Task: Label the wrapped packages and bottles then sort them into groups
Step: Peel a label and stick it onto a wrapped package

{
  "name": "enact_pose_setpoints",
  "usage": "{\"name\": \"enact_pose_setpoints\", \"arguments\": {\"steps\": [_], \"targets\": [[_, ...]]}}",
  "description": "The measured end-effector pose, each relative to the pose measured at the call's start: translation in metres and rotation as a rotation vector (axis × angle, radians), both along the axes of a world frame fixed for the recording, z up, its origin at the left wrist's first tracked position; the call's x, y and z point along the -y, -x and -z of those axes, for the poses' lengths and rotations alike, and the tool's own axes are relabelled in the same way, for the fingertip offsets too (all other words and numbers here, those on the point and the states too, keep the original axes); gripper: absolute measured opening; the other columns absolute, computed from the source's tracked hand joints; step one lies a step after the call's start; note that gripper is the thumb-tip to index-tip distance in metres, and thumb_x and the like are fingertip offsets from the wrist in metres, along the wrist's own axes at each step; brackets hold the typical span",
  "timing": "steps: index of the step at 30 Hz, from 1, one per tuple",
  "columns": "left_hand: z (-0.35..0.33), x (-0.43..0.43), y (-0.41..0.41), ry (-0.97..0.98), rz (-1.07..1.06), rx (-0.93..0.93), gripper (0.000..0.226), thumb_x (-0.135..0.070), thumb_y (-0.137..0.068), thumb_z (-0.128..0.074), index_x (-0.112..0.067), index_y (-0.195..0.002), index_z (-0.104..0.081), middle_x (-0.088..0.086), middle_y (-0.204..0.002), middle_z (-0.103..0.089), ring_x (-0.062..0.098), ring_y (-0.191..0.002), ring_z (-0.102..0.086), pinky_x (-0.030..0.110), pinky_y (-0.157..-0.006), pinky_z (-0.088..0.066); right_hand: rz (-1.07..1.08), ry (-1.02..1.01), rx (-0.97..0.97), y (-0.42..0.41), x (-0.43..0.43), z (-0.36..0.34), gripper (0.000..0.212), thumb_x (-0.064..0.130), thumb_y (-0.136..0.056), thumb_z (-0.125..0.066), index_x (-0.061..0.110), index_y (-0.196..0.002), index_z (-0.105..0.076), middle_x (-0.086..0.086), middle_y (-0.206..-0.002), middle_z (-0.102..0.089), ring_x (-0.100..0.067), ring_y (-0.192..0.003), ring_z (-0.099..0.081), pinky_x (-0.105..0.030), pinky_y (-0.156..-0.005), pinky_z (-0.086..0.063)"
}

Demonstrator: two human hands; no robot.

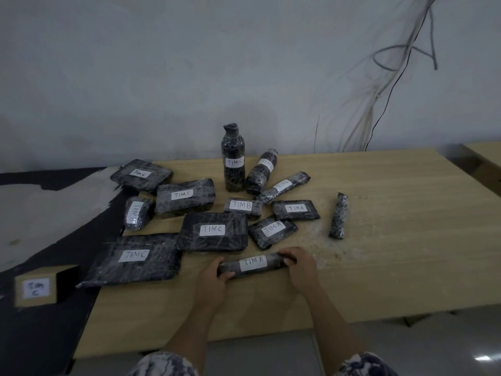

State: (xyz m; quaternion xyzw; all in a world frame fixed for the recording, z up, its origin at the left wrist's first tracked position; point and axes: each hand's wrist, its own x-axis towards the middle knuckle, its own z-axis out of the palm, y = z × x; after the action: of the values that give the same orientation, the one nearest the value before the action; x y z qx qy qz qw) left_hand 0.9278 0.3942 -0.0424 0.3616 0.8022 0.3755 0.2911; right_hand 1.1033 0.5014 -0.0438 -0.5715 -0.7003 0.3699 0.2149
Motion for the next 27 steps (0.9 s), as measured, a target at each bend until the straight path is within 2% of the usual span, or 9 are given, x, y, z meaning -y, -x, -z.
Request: {"name": "enact_pose_setpoints", "arguments": {"steps": [2,4,8,11,15,19,23,25,27], "targets": [[-0.002,0.002,-0.001,-0.001,-0.065,0.002,0.035,-0.016,-0.084,-0.067,-0.006,-0.116,-0.059,0.011,-0.114,-0.063,0.021,-0.097,-0.056,0.027,-0.078,-0.039,0.004,0.018,0.042,0.003,0.001,-0.006,0.03,-0.006,-0.09,-0.05,0.006,-0.112,-0.066,-0.009,-0.122,-0.06,-0.023,-0.112,-0.054,-0.022,-0.096,-0.037],[-0.003,0.005,0.0,-0.003,-0.115,-0.012,0.032,-0.015,-0.082,-0.069,-0.004,-0.111,-0.06,0.01,-0.107,-0.064,0.02,-0.091,-0.055,0.026,-0.075,-0.038,-0.006,0.021,0.09,0.006,0.002,-0.012,0.035,-0.009,-0.088,-0.047,0.007,-0.114,-0.064,-0.011,-0.124,-0.059,-0.023,-0.114,-0.054,-0.023,-0.097,-0.037],[-0.001,0.011,0.002,0.018,-0.065,-0.028,0.039,-0.003,-0.079,-0.069,-0.005,-0.116,-0.06,0.012,-0.114,-0.064,0.026,-0.103,-0.059,0.027,-0.085,-0.042,-0.021,0.052,0.153,0.003,0.007,-0.022,0.049,-0.014,-0.083,-0.041,0.004,-0.127,-0.054,-0.013,-0.13,-0.055,-0.027,-0.121,-0.049,-0.024,-0.099,-0.035],[-0.002,0.016,0.006,0.033,-0.041,-0.045,0.051,0.003,-0.075,-0.07,-0.005,-0.123,-0.057,0.012,-0.118,-0.062,0.026,-0.107,-0.058,0.03,-0.092,-0.043,0.02,0.085,0.179,-0.001,0.011,-0.025,0.045,-0.012,-0.085,-0.041,0.001,-0.127,-0.051,-0.018,-0.127,-0.055,-0.03,-0.117,-0.051,-0.03,-0.094,-0.04],[0.001,0.027,0.019,0.092,-0.027,-0.111,0.059,0.003,-0.079,-0.065,-0.004,-0.135,-0.046,0.013,-0.126,-0.056,0.027,-0.115,-0.054,0.032,-0.098,-0.042,0.09,0.066,0.257,0.003,0.018,-0.03,0.043,-0.005,-0.088,-0.046,0.002,-0.131,-0.046,-0.018,-0.133,-0.048,-0.031,-0.12,-0.047,-0.033,-0.097,-0.04],[-0.003,0.04,0.038,0.061,0.04,-0.231,0.044,-0.001,-0.088,-0.055,-0.002,-0.131,-0.046,0.015,-0.131,-0.048,0.027,-0.12,-0.046,0.032,-0.099,-0.039,0.051,-0.055,0.437,0.024,0.031,-0.037,0.042,0.007,-0.092,-0.046,0.005,-0.134,-0.04,-0.015,-0.135,-0.041,-0.029,-0.121,-0.043,-0.035,-0.098,-0.041],[-0.018,0.052,0.073,-0.017,0.057,-0.299,0.05,-0.009,-0.095,-0.048,-0.003,-0.142,-0.032,0.014,-0.146,-0.03,0.027,-0.137,-0.028,0.032,-0.111,-0.026,0.009,-0.25,0.569,0.075,0.045,-0.046,0.04,0.012,-0.095,-0.039,0.008,-0.135,-0.038,-0.014,-0.141,-0.036,-0.03,-0.128,-0.034,-0.039,-0.105,-0.034],[-0.029,0.059,0.098,-0.09,0.08,-0.344,0.047,-0.011,-0.095,-0.049,-0.002,-0.139,-0.036,0.016,-0.143,-0.035,0.029,-0.134,-0.033,0.032,-0.109,-0.029,-0.004,-0.339,0.547,0.112,0.058,-0.049,0.041,0.013,-0.096,-0.035,0.005,-0.136,-0.038,-0.018,-0.142,-0.035,-0.035,-0.131,-0.032,-0.045,-0.108,-0.03],[-0.042,0.068,0.129,-0.152,0.084,-0.36,0.044,-0.012,-0.095,-0.05,-0.002,-0.136,-0.04,0.014,-0.139,-0.039,0.028,-0.129,-0.038,0.034,-0.107,-0.034,-0.026,-0.362,0.518,0.155,0.075,-0.054,0.042,0.016,-0.097,-0.034,0.007,-0.138,-0.037,-0.017,-0.145,-0.032,-0.034,-0.133,-0.029,-0.045,-0.108,-0.026]]}}
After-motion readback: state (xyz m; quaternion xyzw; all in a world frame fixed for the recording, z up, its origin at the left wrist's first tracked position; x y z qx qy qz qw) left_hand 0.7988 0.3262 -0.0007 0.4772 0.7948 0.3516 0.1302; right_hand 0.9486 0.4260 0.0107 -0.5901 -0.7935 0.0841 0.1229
